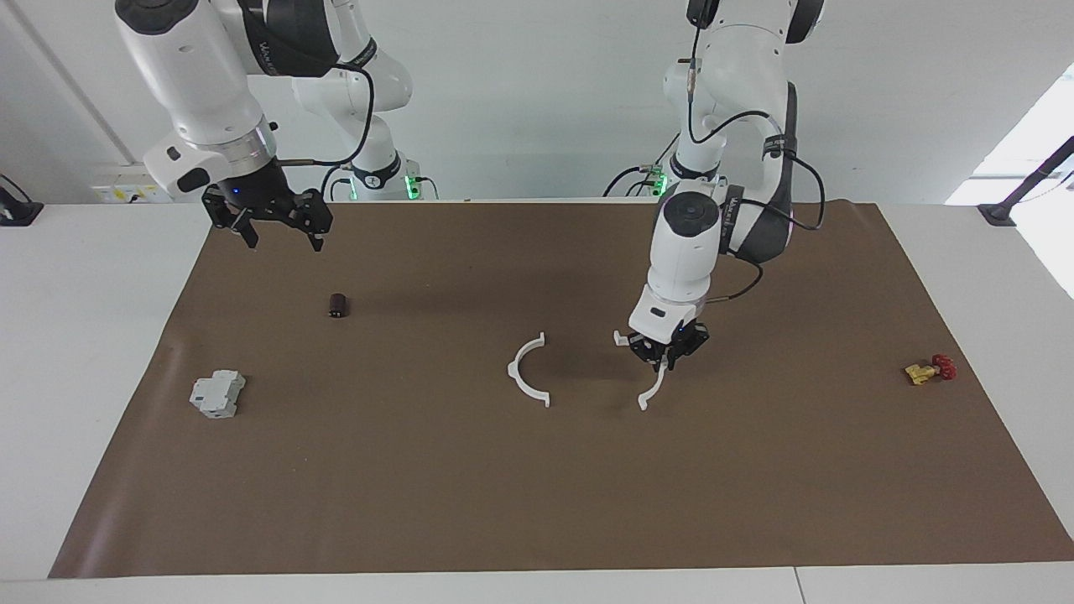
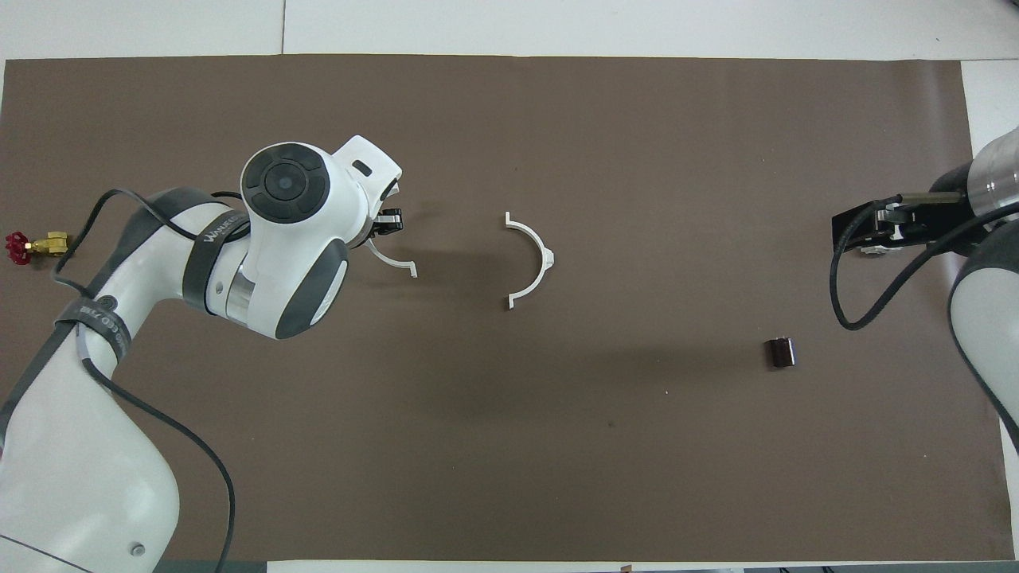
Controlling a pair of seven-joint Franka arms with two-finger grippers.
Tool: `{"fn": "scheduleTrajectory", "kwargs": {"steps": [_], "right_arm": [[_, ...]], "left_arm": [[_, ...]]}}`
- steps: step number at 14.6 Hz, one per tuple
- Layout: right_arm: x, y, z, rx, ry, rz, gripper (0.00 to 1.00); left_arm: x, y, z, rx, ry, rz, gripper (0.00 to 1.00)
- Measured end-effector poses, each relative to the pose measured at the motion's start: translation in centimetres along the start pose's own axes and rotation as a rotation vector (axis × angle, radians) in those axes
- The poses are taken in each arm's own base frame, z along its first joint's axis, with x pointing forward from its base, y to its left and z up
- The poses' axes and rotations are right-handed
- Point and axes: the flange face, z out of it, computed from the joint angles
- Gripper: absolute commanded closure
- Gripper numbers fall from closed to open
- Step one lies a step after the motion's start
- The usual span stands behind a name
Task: Assemble drain pipe with both arms
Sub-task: 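Lift the other clamp half with the left gripper toward the placed half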
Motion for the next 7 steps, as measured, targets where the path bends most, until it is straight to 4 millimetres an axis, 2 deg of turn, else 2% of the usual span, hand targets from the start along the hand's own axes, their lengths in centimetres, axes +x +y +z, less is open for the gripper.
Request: {"fn": "scheduleTrajectory", "kwargs": {"steps": [3, 7], "right_arm": [[0.0, 0.4, 0.0, 0.004, -0.001, 0.004, 0.0], [0.2, 1.5, 0.0, 0.005, 0.0, -0.056, 0.0]], "left_arm": [[-1.1, 2.8, 0.7, 0.001, -0.006, 0.024, 1.0], [-1.5, 3.8, 1.3, 0.001, -0.009, 0.032, 1.0]]}}
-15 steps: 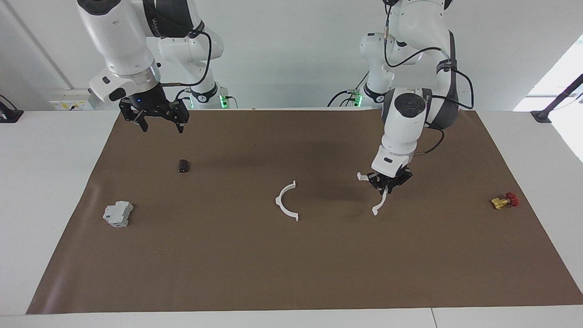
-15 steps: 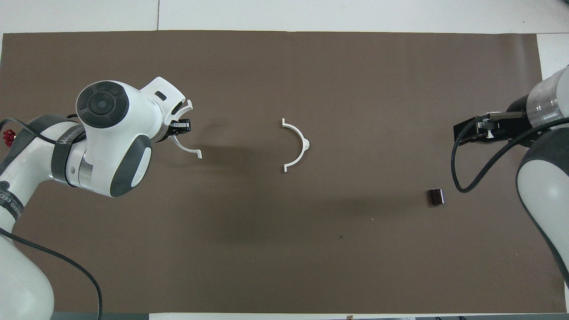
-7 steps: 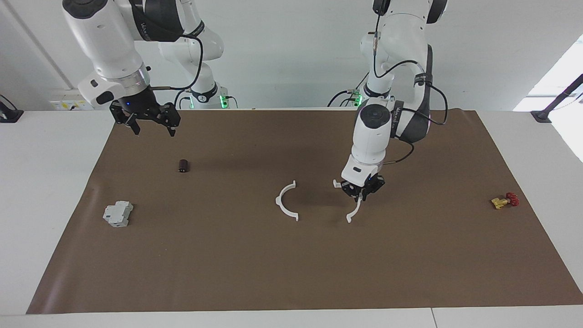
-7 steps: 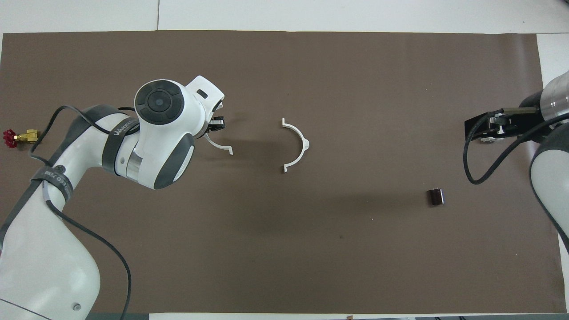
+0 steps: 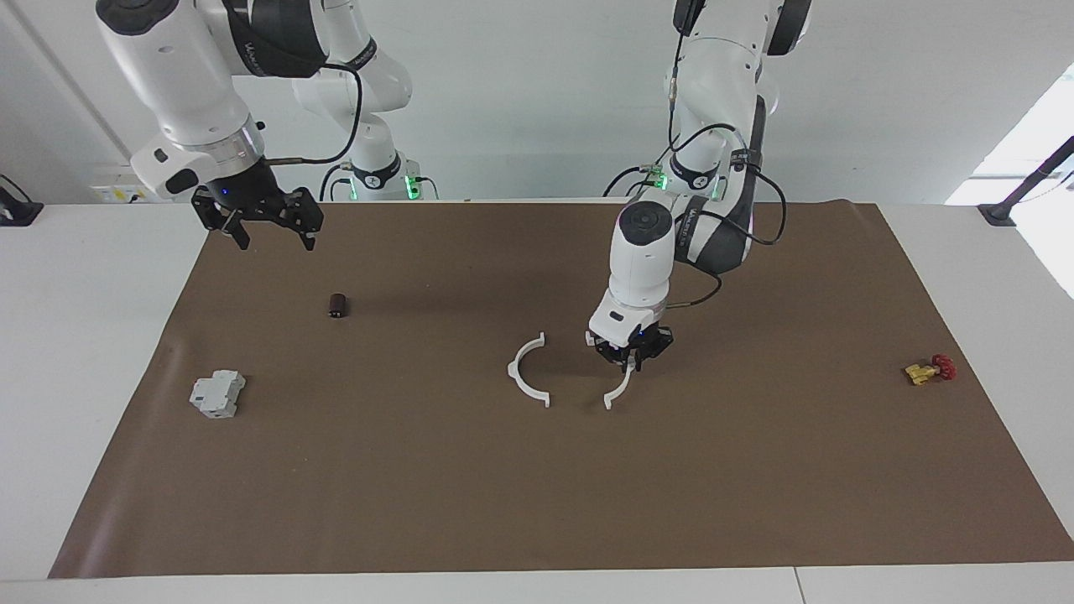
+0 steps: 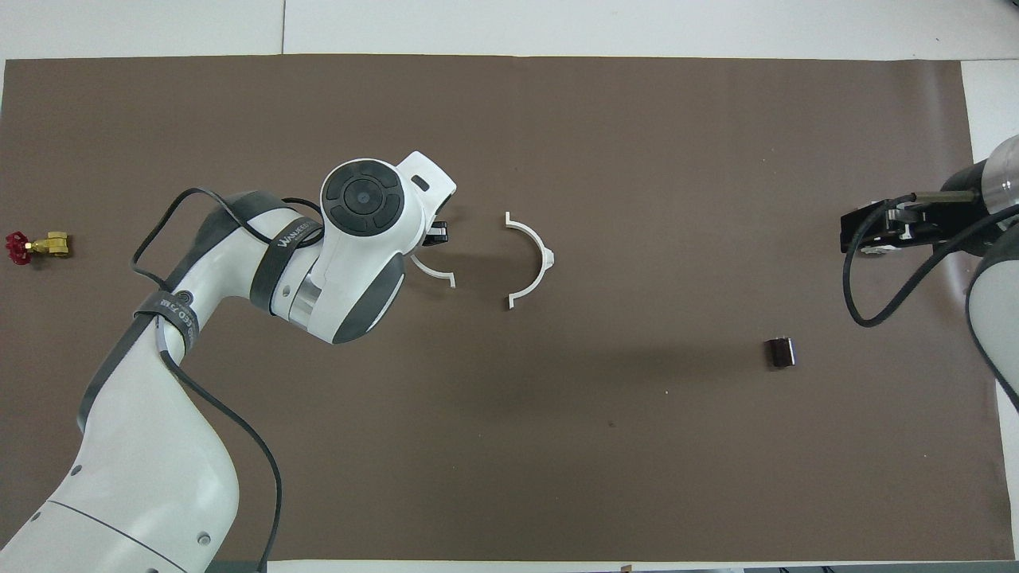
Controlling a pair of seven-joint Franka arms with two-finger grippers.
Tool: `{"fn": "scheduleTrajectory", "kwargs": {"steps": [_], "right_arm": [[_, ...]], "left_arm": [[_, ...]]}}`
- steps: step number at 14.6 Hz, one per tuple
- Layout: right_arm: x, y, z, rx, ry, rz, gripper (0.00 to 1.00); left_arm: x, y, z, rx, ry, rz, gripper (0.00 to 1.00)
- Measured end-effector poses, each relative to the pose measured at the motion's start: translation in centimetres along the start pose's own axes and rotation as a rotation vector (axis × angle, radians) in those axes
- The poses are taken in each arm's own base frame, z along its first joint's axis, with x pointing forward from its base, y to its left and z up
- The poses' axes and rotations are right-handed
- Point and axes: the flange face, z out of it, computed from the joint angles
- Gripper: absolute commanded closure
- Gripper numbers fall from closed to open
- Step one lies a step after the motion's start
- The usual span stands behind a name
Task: Assemble drain pipe with both arms
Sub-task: 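Lift the other clamp half with the left gripper toward the placed half, then press the held half onto the placed half with the left gripper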
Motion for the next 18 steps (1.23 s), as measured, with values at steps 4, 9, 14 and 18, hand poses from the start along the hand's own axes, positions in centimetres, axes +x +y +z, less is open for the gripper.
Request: {"fn": "scheduleTrajectory", "kwargs": {"steps": [4, 9, 14, 18], "right_arm": [[0.0, 0.6, -0.2, 0.0, 0.005, 0.004, 0.0], [0.1, 1.3, -0.2, 0.001, 0.004, 0.017, 0.0], [0.1, 1.9, -0.2, 0.002, 0.004, 0.027, 0.0], [0.1, 1.9, -0.3, 0.002, 0.006, 0.028, 0.0]], "left_arm": [[-1.3, 3.2, 1.0, -0.016, 0.015, 0.032, 1.0], [-1.7, 4.9, 0.6, -0.036, 0.041, 0.044, 1.0], [-1.7, 5.5, 0.7, -0.055, 0.064, 0.051, 1.0], [-1.8, 5.7, 0.9, -0.056, 0.065, 0.054, 1.0]]}}
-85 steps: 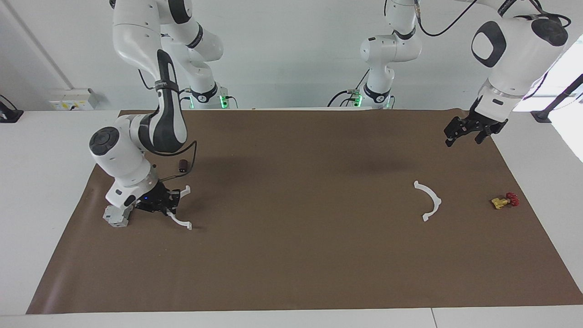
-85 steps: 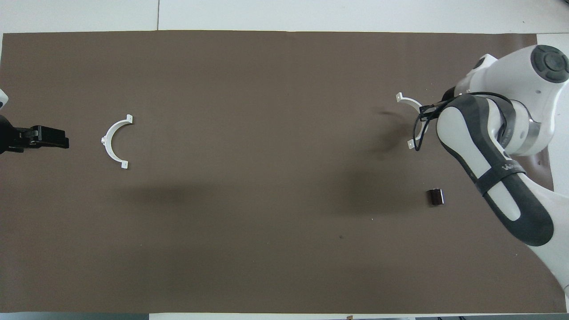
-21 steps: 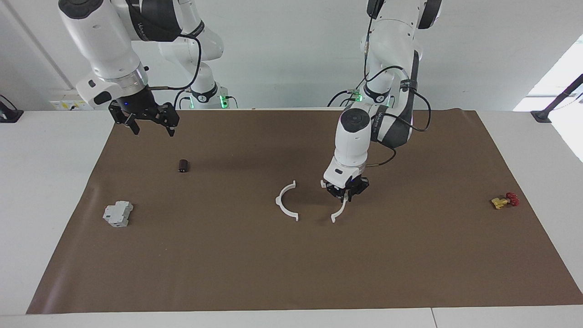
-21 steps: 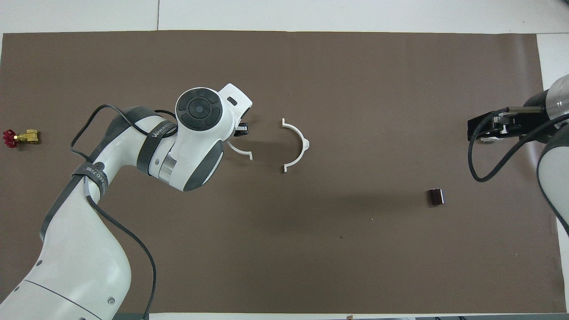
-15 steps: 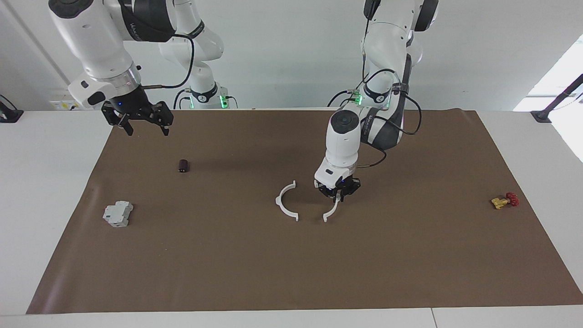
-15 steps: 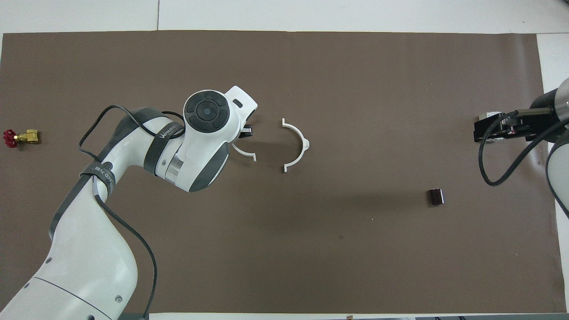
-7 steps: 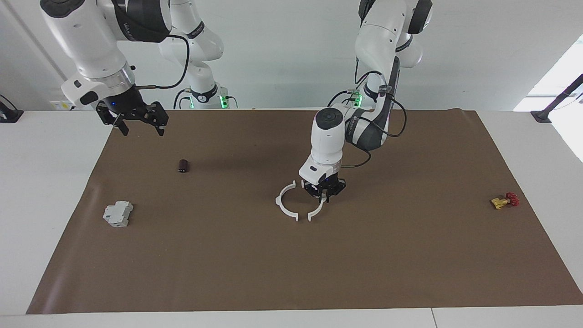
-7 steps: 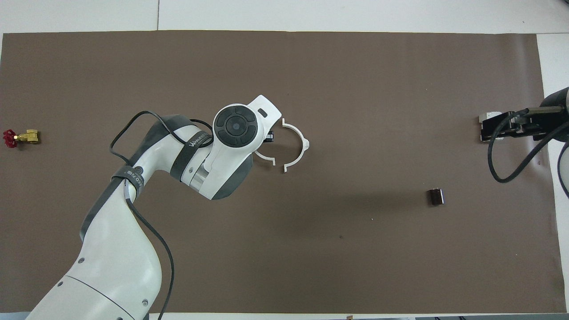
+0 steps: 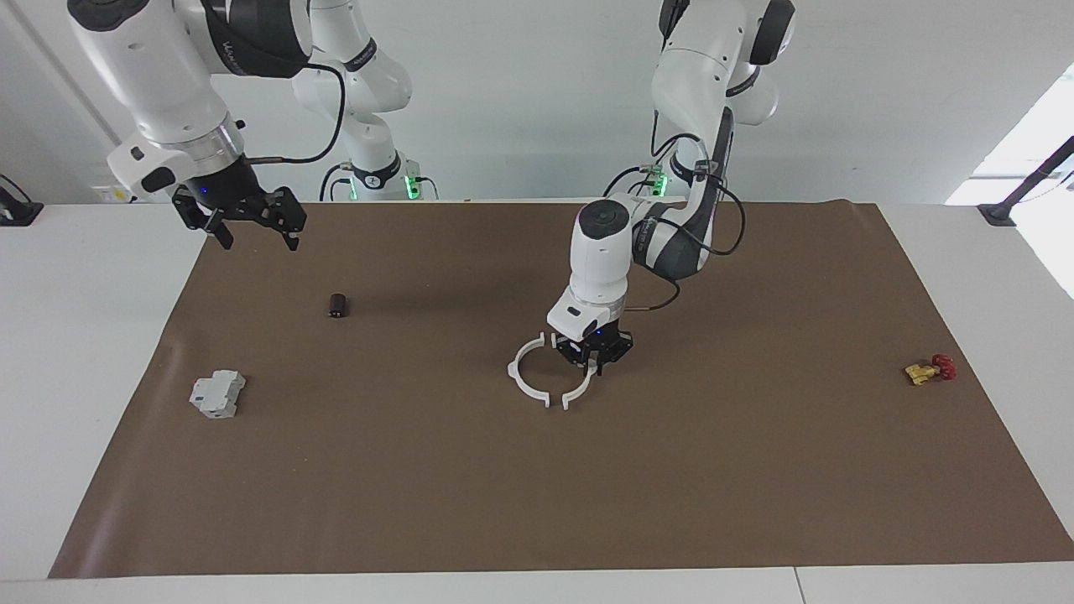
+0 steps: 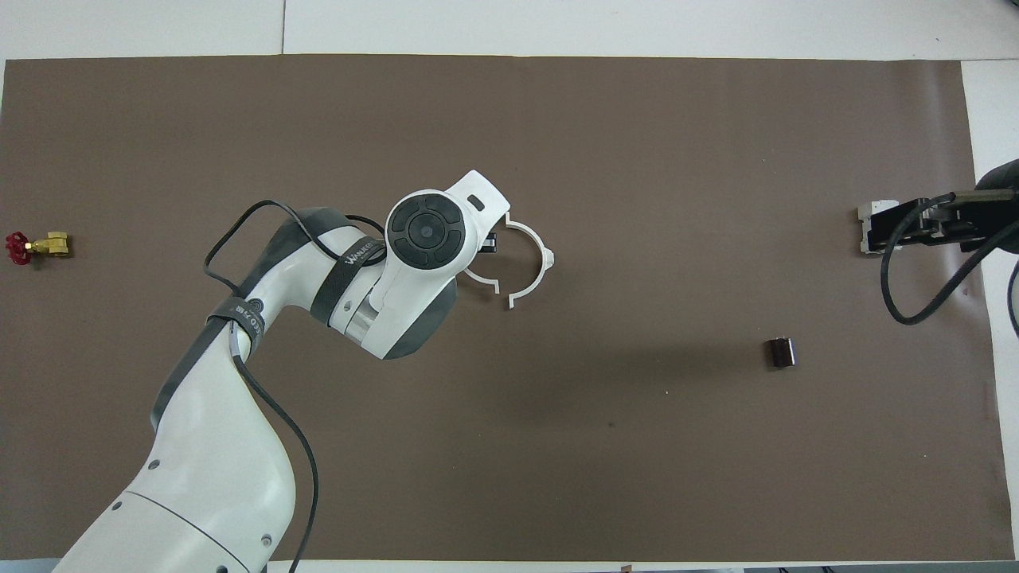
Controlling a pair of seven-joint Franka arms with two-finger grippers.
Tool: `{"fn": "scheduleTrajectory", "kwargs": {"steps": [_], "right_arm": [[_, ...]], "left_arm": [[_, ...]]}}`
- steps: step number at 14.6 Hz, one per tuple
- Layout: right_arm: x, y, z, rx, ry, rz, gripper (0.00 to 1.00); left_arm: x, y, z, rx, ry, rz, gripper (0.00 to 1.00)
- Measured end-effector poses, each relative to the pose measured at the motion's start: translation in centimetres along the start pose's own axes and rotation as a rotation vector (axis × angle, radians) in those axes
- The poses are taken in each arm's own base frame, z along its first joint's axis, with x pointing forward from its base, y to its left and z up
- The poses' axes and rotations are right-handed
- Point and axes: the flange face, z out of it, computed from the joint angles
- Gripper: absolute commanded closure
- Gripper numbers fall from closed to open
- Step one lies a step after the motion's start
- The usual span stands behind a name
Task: Assemble drain pipe with both arms
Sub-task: 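Press the held half onto the placed half with the left gripper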
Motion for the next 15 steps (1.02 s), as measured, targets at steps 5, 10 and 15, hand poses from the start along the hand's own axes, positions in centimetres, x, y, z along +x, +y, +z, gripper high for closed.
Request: {"fn": "scheduleTrajectory", "kwargs": {"steps": [5, 10, 15], "right_arm": [[0.0, 0.0, 0.0, 0.0, 0.0, 0.0, 0.0], [0.0, 0.0, 0.0, 0.0, 0.001, 0.0, 0.0], [0.0, 0.0, 0.0, 0.0, 0.001, 0.0, 0.0]], "left_arm": [[-0.9, 1.0, 0.9, 0.004, -0.013, 0.02, 1.0], [-1.8, 1.9, 1.5, 0.004, -0.018, 0.038, 1.0], [-1.9, 2.0, 1.6, -0.006, -0.007, 0.04, 1.0]]}}
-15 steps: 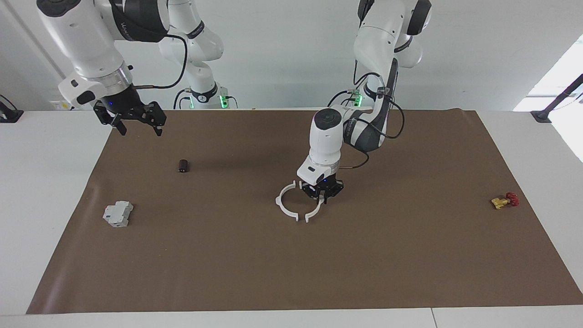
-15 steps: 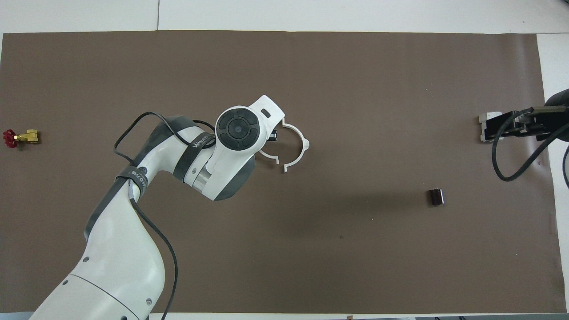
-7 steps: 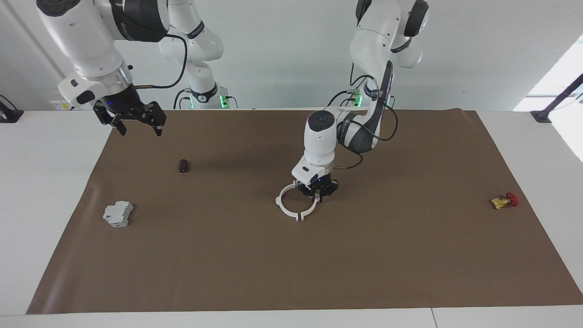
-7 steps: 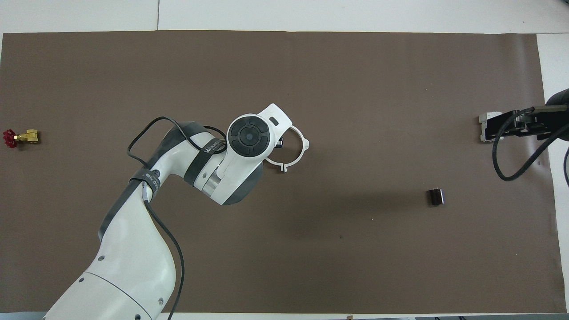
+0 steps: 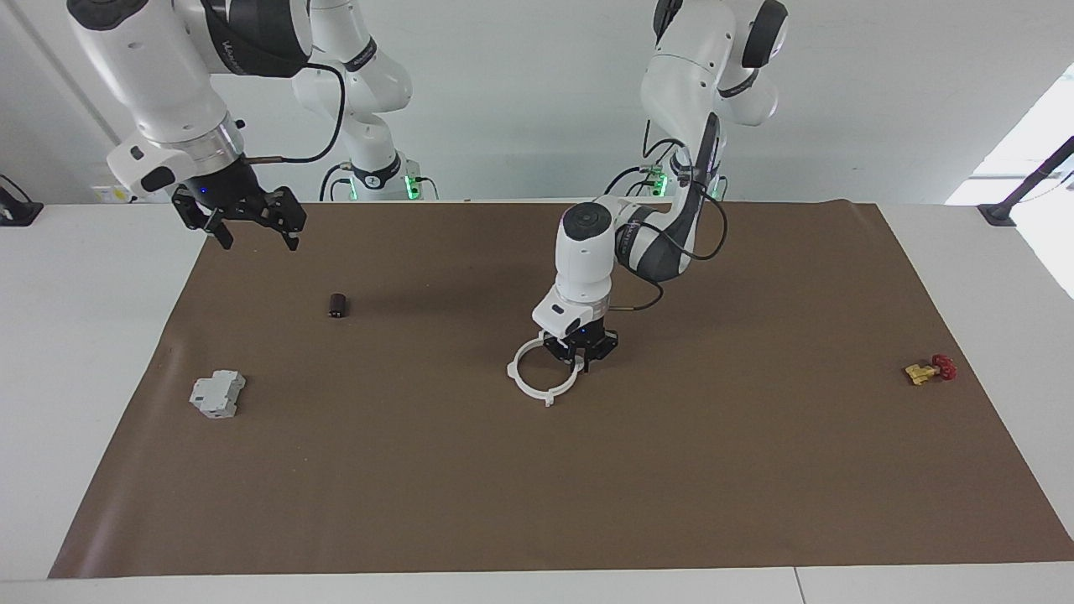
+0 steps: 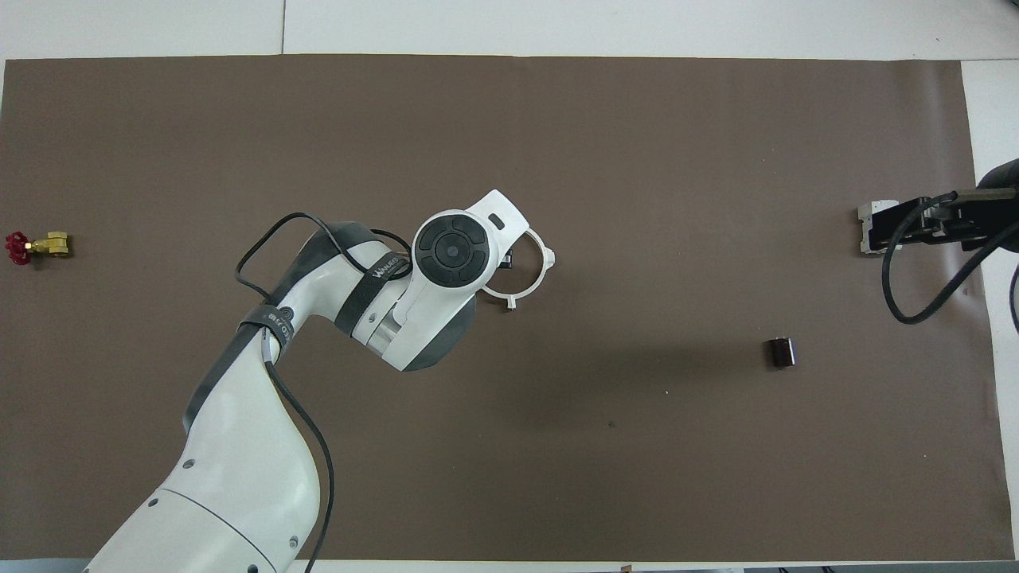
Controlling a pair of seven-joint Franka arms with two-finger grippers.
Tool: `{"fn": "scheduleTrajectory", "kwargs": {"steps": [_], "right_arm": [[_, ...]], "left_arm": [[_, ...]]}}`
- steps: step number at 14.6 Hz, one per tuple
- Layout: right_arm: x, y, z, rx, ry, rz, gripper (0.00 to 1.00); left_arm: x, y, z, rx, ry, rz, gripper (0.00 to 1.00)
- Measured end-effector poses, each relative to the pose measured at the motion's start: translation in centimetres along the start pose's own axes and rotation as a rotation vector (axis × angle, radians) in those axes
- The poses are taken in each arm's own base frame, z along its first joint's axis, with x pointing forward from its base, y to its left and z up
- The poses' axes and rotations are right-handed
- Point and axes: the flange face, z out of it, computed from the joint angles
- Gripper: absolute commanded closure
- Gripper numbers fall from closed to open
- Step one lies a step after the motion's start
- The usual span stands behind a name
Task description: Assemble drain pipe with both arms
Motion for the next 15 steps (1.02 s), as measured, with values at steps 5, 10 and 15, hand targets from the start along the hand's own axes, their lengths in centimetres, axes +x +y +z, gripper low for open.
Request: {"fn": "scheduleTrajectory", "kwargs": {"steps": [5, 10, 15], "right_arm": [[0.0, 0.0, 0.0, 0.0, 0.0, 0.0, 0.0], [0.0, 0.0, 0.0, 0.0, 0.0, 0.0, 0.0], [0.0, 0.0, -0.01, 0.0, 0.0, 0.0, 0.0]], "left_arm": [[-0.3, -0.05, 0.5, -0.008, 0.008, 0.002, 1.0], [-0.25, 0.01, 0.42, -0.012, 0.014, 0.002, 0.0], [-0.11, -0.06, 0.18, -0.014, 0.018, -0.001, 0.0]]}}
